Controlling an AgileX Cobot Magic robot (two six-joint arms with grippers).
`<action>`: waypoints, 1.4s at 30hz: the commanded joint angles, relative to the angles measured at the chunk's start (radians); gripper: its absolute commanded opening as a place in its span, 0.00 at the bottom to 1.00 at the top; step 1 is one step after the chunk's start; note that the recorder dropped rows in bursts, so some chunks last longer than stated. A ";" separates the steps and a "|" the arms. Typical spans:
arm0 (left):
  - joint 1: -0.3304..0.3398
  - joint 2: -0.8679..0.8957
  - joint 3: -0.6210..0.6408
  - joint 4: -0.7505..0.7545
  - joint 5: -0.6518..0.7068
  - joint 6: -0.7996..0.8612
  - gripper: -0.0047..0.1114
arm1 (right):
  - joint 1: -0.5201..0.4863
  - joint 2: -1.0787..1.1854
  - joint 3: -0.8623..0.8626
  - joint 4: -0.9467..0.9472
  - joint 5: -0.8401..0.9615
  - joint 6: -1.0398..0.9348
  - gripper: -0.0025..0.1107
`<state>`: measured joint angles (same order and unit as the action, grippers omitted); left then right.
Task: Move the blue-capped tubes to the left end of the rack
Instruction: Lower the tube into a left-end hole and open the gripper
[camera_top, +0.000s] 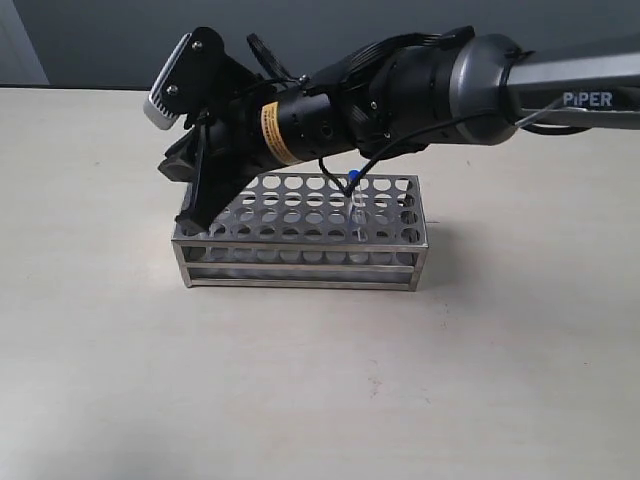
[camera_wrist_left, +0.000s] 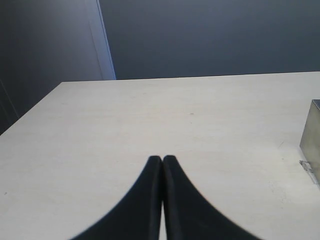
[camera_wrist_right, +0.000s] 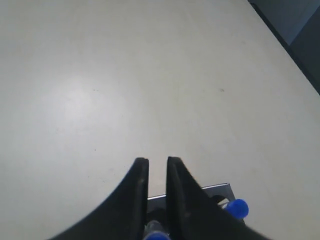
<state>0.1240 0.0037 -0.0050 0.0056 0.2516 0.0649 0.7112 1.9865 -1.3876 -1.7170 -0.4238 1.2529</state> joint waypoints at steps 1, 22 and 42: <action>-0.008 -0.004 0.005 0.000 -0.012 -0.004 0.04 | 0.001 0.002 -0.010 -0.012 -0.027 0.008 0.01; -0.008 -0.004 0.005 0.000 -0.012 -0.004 0.04 | 0.001 0.194 -0.184 -0.027 -0.088 0.066 0.01; -0.008 -0.004 0.005 0.000 -0.012 -0.004 0.04 | 0.001 0.210 -0.193 -0.027 -0.105 0.066 0.12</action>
<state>0.1240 0.0037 -0.0050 0.0056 0.2516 0.0649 0.7112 2.1934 -1.5734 -1.7443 -0.5018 1.3169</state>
